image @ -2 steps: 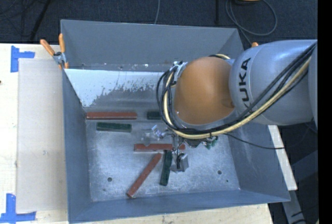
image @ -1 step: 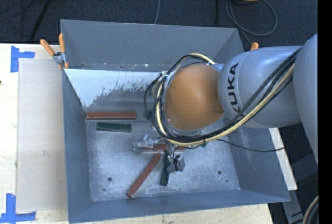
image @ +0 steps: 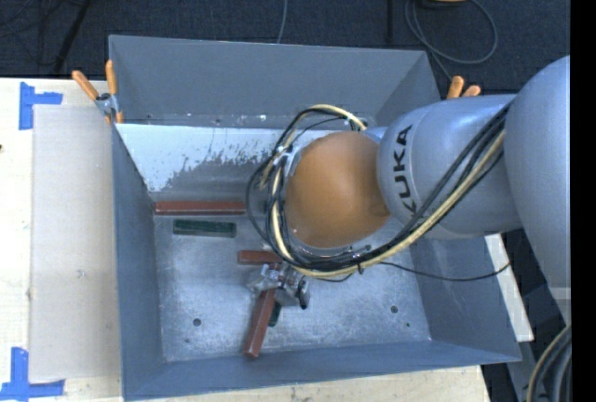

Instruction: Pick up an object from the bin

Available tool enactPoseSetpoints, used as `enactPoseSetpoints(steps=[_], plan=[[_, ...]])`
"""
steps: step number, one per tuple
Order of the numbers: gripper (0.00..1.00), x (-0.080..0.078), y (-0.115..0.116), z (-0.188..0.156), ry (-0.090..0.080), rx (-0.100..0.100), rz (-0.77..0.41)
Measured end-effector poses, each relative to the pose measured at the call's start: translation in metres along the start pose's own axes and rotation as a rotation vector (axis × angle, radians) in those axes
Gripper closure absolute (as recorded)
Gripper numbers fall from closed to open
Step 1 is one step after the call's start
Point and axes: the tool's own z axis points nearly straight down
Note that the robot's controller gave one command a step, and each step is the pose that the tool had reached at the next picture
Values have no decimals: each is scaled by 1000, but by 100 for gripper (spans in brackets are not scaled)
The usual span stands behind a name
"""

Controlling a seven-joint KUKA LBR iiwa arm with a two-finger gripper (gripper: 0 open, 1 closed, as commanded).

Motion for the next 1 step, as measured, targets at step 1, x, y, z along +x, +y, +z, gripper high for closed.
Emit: enactPoseSetpoints(steps=[1], plan=[[100, 0, 0, 0, 0, 0, 0]])
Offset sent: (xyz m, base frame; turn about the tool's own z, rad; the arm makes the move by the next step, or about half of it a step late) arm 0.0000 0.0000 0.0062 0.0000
